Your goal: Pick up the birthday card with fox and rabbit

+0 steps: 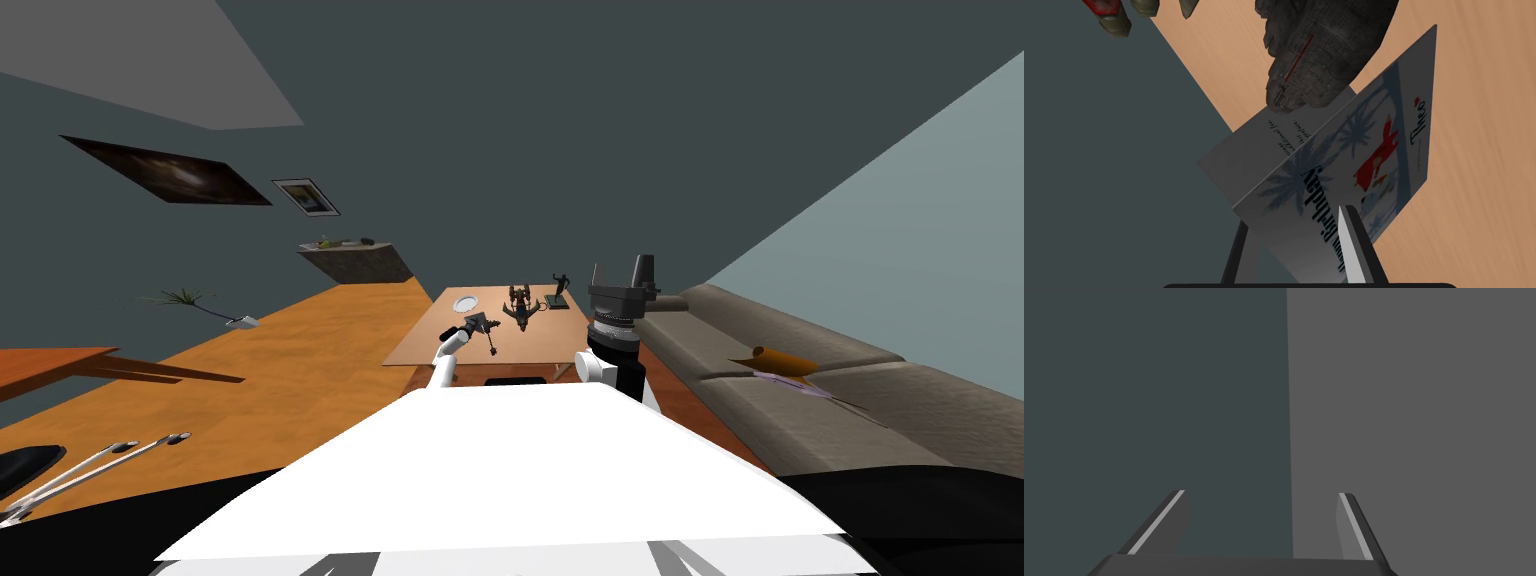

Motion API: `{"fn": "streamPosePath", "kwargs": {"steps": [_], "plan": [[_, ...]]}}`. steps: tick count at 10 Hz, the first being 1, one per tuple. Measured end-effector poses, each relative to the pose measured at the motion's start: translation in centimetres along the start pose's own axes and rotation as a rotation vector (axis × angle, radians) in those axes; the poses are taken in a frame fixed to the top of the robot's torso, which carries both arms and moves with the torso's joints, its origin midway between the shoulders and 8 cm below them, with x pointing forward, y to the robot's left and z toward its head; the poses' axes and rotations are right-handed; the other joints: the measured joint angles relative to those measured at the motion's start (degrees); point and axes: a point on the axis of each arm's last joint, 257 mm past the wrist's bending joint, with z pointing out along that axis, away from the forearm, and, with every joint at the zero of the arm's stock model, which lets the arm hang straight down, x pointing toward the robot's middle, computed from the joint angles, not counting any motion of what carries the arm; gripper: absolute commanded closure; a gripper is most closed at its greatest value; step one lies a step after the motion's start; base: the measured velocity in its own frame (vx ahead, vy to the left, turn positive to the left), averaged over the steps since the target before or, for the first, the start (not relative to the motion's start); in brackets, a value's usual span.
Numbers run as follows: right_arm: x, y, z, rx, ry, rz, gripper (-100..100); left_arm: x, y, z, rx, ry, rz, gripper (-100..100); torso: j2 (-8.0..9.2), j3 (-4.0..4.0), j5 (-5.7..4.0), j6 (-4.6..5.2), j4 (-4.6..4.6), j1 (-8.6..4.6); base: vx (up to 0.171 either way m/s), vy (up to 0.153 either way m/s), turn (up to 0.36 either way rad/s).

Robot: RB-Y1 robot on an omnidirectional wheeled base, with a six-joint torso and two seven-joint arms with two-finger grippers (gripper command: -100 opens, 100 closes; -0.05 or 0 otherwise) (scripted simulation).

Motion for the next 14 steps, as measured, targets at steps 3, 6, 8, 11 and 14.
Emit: {"fn": "streamPosePath", "kwargs": {"steps": [3, 6, 8, 11, 14], "plan": [[0.0, 0.0, 0.0, 0.000, 0.000, 0.000, 0, 0.0, 0.1, 0.0, -0.001, 0.001, 0.000, 0, 0.02, 0.03, 0.02, 0.01, 0.03, 0.02, 0.000, 0.000, 0.000], [0.0, 0.0, 0.0, 0.000, 0.000, 0.000, 0, -0.3, 0.1, 0.0, -0.011, -0.006, 0.028, 100, 0.05, 0.06, 0.05, 0.07, 0.07, 0.14, -0.024, 0.025, -0.072], [0.0, 0.0, 0.0, 0.000, 0.000, 0.000, 0, -0.6, 0.2, 0.0, -0.019, -0.011, 0.033, 100, 0.09, 0.08, 0.06, 0.11, 0.09, 0.11, -0.035, 0.021, -0.089], [0.0, 0.0, 0.0, 0.000, 0.000, 0.000, 0, -0.8, 0.3, -0.1, -0.027, -0.017, 0.004, 100, -0.01, 0.05, 0.07, 0.11, 0.11, 0.08, -0.012, 0.011, -0.037], [0.0, 0.0, 0.0, 0.000, 0.000, 0.000, 0, -1.2, 0.4, -0.1, -0.039, -0.027, 0.011, 100, 0.00, 0.06, 0.10, 0.15, 0.12, 0.12, -0.017, 0.013, -0.016]]}}
